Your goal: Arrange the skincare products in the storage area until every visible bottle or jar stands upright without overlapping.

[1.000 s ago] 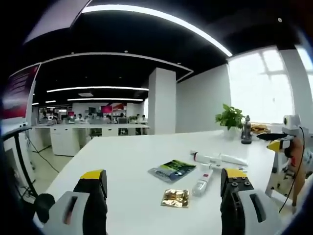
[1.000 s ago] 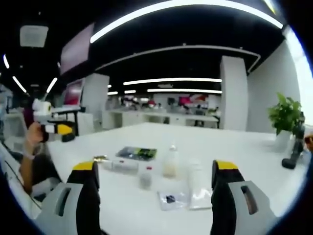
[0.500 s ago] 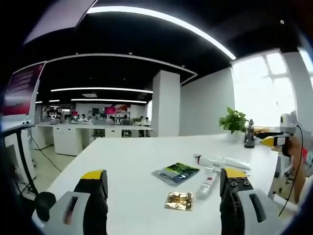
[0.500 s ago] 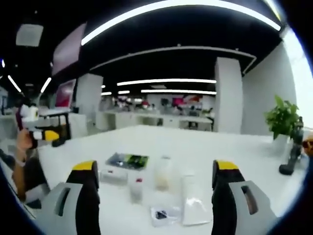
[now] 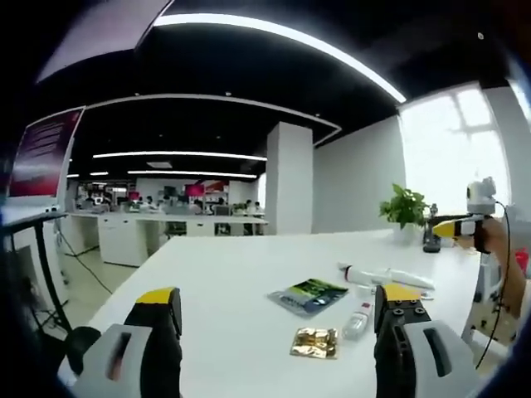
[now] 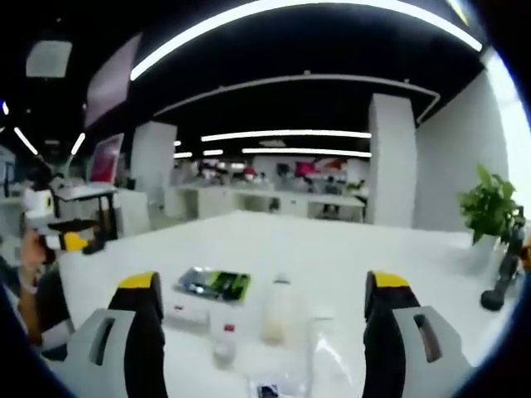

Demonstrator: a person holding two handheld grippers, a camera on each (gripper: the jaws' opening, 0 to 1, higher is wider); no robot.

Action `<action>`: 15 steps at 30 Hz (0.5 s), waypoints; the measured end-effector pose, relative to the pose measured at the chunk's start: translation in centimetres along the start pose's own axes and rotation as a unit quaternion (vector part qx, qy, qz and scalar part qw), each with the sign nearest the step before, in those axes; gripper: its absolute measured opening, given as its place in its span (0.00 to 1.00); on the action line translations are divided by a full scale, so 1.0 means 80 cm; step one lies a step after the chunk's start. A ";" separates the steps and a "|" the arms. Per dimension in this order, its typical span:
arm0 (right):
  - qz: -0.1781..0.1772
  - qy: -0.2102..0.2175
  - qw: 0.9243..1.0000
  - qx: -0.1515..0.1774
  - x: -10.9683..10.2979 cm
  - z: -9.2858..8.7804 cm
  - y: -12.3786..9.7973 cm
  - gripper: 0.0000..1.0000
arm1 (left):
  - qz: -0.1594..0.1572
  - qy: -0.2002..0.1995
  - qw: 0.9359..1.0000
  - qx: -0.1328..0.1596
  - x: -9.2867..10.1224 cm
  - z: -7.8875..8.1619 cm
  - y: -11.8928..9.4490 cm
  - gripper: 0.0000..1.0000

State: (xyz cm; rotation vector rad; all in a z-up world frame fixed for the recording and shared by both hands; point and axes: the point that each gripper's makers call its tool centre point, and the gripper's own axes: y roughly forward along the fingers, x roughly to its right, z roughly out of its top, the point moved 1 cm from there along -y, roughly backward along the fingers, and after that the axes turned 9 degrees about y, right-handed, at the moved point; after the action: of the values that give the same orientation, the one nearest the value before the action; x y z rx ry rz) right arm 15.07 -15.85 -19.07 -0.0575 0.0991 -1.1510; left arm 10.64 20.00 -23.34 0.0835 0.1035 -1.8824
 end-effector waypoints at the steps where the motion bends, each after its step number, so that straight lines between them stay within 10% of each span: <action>1: 0.001 0.005 1.000 -0.004 0.000 -0.003 0.001 1.00 | 0.002 0.008 1.000 -0.001 0.000 0.000 0.000 0.99; 15: 0.023 0.042 0.999 -0.021 -0.009 -0.017 0.026 1.00 | -0.065 -0.004 0.997 0.036 0.024 0.008 -0.001 0.92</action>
State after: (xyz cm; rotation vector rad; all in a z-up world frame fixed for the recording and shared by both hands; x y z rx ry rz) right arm 16.56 -14.35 -20.59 -0.0437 0.1981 -1.1062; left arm 10.00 18.14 -22.91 0.1211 0.0354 -2.0160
